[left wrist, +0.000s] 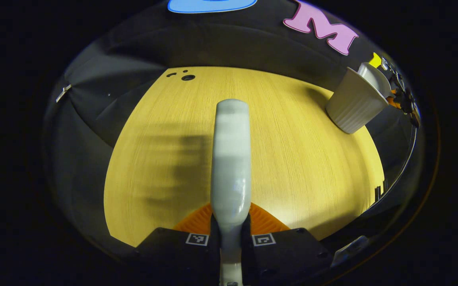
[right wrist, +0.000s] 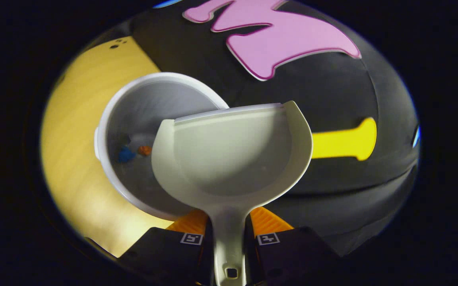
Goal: Pick up the small broom and dustpan from the desktop, sweep the trash into the dustpan with the broom, and then empty the trash into the garbage bin.
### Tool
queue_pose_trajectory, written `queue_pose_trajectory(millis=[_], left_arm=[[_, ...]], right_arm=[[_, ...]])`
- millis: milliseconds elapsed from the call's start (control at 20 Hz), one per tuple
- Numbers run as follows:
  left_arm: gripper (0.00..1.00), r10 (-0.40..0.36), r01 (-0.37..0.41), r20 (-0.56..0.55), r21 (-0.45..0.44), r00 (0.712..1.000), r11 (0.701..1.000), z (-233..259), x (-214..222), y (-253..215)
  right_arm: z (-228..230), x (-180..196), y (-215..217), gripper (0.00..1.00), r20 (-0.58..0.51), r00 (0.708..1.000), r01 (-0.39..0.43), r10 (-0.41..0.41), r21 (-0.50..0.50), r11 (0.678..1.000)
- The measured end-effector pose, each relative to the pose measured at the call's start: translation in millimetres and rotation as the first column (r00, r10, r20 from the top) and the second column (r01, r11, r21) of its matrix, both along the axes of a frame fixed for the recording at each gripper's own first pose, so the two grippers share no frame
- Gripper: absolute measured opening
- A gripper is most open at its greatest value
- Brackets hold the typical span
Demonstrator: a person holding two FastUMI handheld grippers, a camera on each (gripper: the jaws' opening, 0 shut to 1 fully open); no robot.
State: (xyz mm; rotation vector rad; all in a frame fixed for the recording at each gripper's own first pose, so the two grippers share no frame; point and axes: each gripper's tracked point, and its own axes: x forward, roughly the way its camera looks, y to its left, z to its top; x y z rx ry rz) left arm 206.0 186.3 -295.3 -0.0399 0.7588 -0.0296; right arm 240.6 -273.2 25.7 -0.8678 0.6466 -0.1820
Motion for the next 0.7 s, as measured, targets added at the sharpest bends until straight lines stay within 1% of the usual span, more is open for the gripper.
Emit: queue_pose_trajectory(millis=[100,150,200,250,300,400,450,500,550,600,700], left_arm=[[0.25,0.013,-0.013,0.011,0.001,1.000,1.000,3.2,-5.6,3.5],[0.27,0.015,-0.015,0.015,0.006,1.000,1.000,4.1,-10.0,4.2],[0.27,0.017,-0.017,0.015,0.010,1.000,1.000,4.9,-13.4,5.5],[0.25,0.019,-0.019,0.014,0.007,1.000,1.000,5.6,-16.8,5.6],[0.25,0.016,-0.016,0.019,0.001,1.000,1.000,8.4,-19.6,3.0],[0.25,0.013,-0.013,0.028,0.001,1.000,1.000,11.7,-26.8,-1.5],[0.25,0.009,-0.009,0.033,0.004,0.999,1.000,13.4,-30.4,-4.4],[0.25,0.004,-0.004,0.039,0.006,0.999,1.000,16.2,-33.3,-7.7],[0.25,0.002,-0.002,0.046,0.009,0.999,1.000,17.3,-36.2,-10.9],[0.25,-0.001,0.000,0.052,0.012,0.999,1.000,19.2,-38.7,-15.1],[0.25,-0.006,0.006,0.071,0.005,0.997,1.000,22.1,-43.0,-24.8]], right_arm=[[7.4,-0.4,5.8,0.35,0.035,0.998,0.041,-0.046,0.147,0.988],[3.6,3.6,5.4,0.34,0.050,0.996,0.055,-0.067,0.212,0.976],[2.3,3.5,7.7,0.34,0.057,0.995,0.066,-0.085,0.275,0.959],[1.6,3.8,9.2,0.34,0.060,0.993,0.072,-0.099,0.342,0.937],[3.5,5.0,13.5,0.34,0.064,0.991,0.077,-0.114,0.411,0.908],[12.8,7.2,25.8,0.36,0.083,0.987,0.072,-0.137,0.536,0.841],[19.2,2.5,33.4,0.34,0.103,0.985,0.056,-0.141,0.580,0.813],[23.5,-2.0,41.3,0.34,0.119,0.984,0.036,-0.135,0.606,0.794],[27.1,-9.8,46.3,0.36,0.131,0.983,0.019,-0.128,0.623,0.782],[31.6,-19.8,54.0,0.34,0.144,0.982,0.003,-0.122,0.636,0.771],[37.5,-39.9,72.9,0.34,0.167,0.979,-0.028,-0.114,0.672,0.740]])
